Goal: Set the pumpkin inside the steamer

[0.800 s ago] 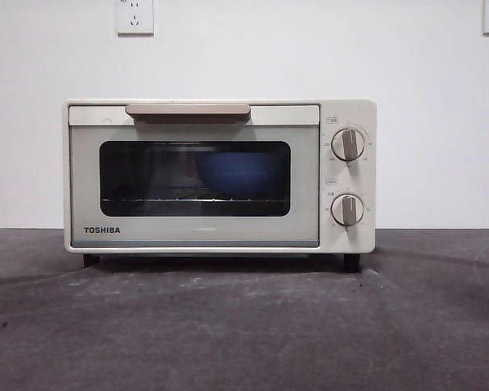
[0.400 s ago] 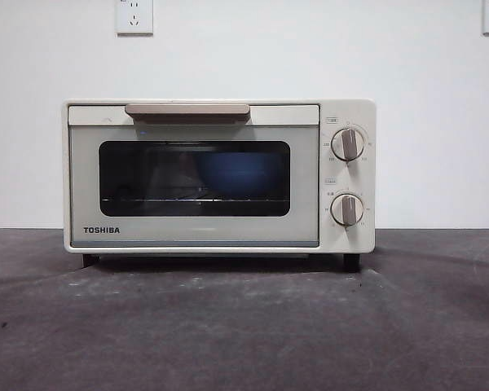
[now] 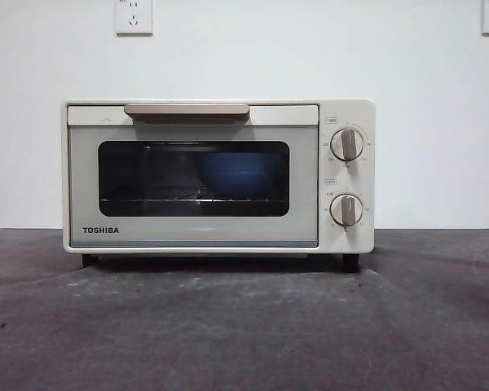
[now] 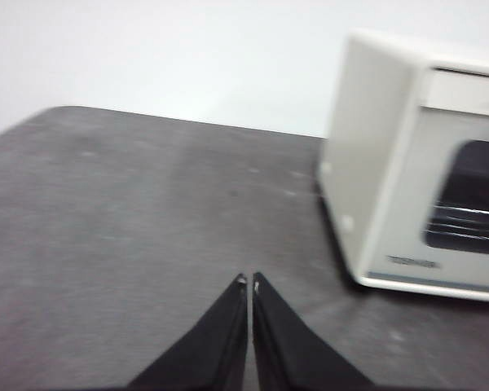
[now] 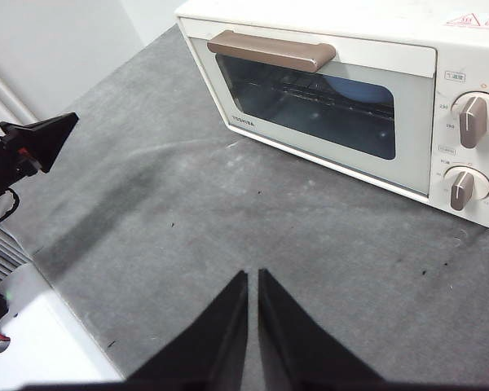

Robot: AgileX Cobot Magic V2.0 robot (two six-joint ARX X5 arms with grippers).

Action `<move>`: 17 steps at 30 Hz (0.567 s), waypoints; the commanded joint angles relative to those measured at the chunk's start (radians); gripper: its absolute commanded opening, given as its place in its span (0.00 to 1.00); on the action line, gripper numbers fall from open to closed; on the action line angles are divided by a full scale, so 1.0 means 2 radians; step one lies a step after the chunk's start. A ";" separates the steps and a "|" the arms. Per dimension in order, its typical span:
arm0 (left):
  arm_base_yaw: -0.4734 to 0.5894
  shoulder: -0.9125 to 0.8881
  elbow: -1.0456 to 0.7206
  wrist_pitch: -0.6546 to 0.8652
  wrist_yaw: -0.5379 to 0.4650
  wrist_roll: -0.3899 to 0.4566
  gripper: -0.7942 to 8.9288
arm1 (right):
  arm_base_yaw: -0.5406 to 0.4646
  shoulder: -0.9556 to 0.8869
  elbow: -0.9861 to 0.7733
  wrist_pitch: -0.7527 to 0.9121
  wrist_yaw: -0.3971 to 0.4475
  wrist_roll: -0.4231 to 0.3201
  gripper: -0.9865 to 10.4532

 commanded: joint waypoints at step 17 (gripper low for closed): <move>0.001 -0.001 -0.010 -0.046 -0.017 0.003 0.10 | 0.003 0.001 0.001 0.006 0.000 -0.006 0.10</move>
